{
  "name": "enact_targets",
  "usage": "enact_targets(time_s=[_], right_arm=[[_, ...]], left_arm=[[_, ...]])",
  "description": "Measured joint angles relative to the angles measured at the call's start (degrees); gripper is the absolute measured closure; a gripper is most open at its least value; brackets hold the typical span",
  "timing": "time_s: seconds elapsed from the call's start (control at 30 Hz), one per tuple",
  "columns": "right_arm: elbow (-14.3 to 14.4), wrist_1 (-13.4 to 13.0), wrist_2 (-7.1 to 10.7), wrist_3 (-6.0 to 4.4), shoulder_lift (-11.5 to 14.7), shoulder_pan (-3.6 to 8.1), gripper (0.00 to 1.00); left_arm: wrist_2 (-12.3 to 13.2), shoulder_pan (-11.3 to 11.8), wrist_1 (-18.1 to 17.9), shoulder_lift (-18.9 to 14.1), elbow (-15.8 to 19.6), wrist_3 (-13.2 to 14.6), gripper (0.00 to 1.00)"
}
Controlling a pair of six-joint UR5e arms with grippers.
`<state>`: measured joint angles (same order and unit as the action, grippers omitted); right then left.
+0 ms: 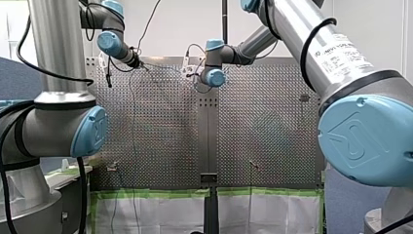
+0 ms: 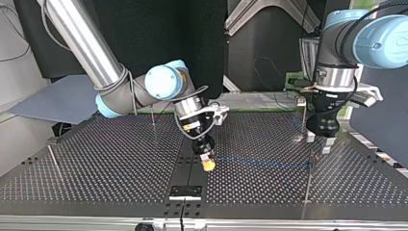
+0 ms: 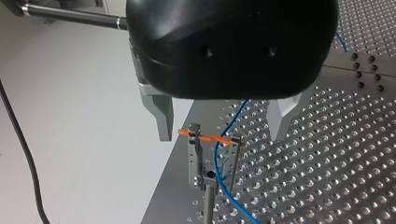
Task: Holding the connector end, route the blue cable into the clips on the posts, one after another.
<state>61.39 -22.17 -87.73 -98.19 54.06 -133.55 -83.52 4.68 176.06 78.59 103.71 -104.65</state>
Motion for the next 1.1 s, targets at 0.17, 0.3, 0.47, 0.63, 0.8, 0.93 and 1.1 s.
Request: enact_targets(time_s=[0.17,0.3,0.47,0.63,0.8,0.93,1.1], right_arm=[[0.0,0.0,0.00,0.05,0.0,0.00,1.00],[0.0,0.1,0.00,0.08,0.0,-0.02,1.00],[0.0,0.0,-0.04,0.10,0.0,-0.05,1.00],[0.0,0.0,-0.01,0.18,0.0,-0.10,1.00],[-0.1,0.0,0.06,0.30,0.0,-0.22,1.00],[-0.7,0.0,0.37,0.47,0.0,-0.49,1.00],[-1.5,0.1,0.59,0.59,0.0,-0.92,1.00]], left_arm=[[0.0,-0.2,0.0,0.0,0.0,0.8,0.00],[1.6,-0.7,-0.1,0.0,0.0,1.8,0.00],[4.4,-1.4,-0.8,0.0,0.0,2.1,0.00],[5.8,-2.3,-2.2,0.2,-0.3,1.9,0.00],[5.9,-3.5,-3.4,2.1,-2.3,1.9,0.00],[4.9,-4.6,-3.6,2.3,-3.7,2.1,0.00],[4.1,-5.8,-3.6,3.1,-4.2,2.2,0.00]])
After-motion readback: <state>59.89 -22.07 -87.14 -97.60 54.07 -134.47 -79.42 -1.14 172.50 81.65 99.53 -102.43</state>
